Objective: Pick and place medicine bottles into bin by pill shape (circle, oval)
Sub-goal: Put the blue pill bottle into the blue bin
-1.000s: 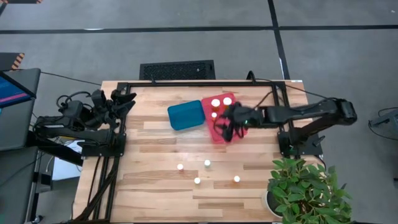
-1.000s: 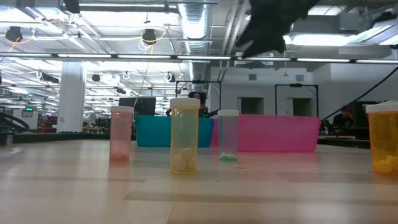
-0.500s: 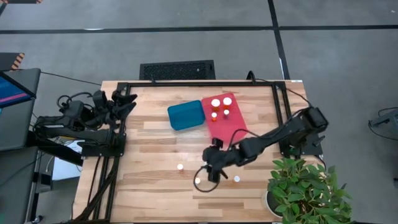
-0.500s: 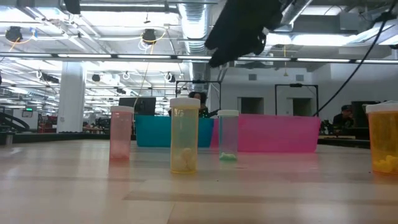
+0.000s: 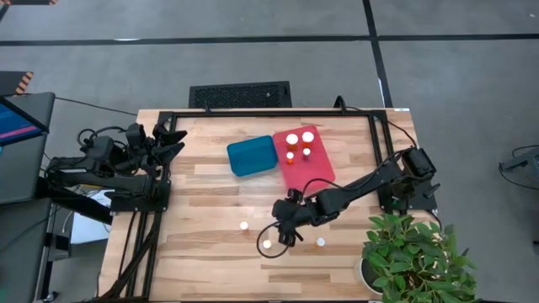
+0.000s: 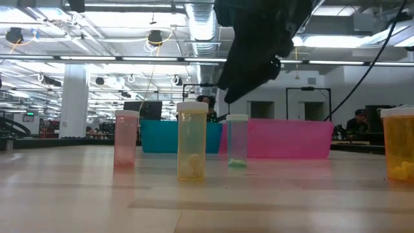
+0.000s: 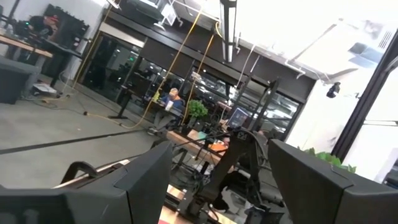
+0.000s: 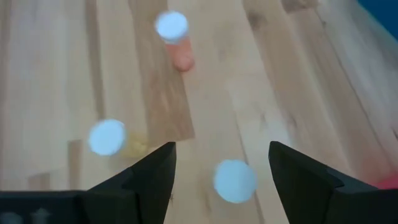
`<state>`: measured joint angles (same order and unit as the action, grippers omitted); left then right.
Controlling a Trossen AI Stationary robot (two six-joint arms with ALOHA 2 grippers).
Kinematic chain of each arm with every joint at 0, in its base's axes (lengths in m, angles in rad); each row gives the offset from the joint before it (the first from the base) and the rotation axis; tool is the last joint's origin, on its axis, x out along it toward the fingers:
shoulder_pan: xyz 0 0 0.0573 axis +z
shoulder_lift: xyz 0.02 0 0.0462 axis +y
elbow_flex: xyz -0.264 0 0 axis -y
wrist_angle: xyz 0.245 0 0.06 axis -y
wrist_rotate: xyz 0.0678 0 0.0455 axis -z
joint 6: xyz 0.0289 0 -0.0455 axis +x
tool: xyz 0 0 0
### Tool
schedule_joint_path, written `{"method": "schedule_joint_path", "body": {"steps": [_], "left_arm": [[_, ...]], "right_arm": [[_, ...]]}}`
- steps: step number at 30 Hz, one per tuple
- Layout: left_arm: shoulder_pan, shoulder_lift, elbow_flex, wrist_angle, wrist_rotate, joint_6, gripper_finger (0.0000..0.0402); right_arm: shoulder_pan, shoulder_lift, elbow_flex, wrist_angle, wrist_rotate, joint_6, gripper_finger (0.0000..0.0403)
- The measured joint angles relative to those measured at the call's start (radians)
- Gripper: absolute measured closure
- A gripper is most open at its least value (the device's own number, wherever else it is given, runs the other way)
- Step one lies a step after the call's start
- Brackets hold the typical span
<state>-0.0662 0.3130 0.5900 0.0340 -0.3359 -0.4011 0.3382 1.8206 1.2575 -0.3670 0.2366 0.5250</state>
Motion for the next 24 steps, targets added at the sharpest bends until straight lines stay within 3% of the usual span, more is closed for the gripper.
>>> {"method": "schedule_joint_path", "body": {"steps": [7,24], "left_arm": [[0.0,0.0,0.0,-0.011,0.0,0.005,0.0142],[0.0,0.0,0.0,-0.025,-0.001,0.009,0.0142]], "right_arm": [[-0.009,0.0,0.0,-0.061,0.001,0.001,0.0137],[-0.013,0.0,-0.036,0.001,-0.001,0.02,0.0137]]}}
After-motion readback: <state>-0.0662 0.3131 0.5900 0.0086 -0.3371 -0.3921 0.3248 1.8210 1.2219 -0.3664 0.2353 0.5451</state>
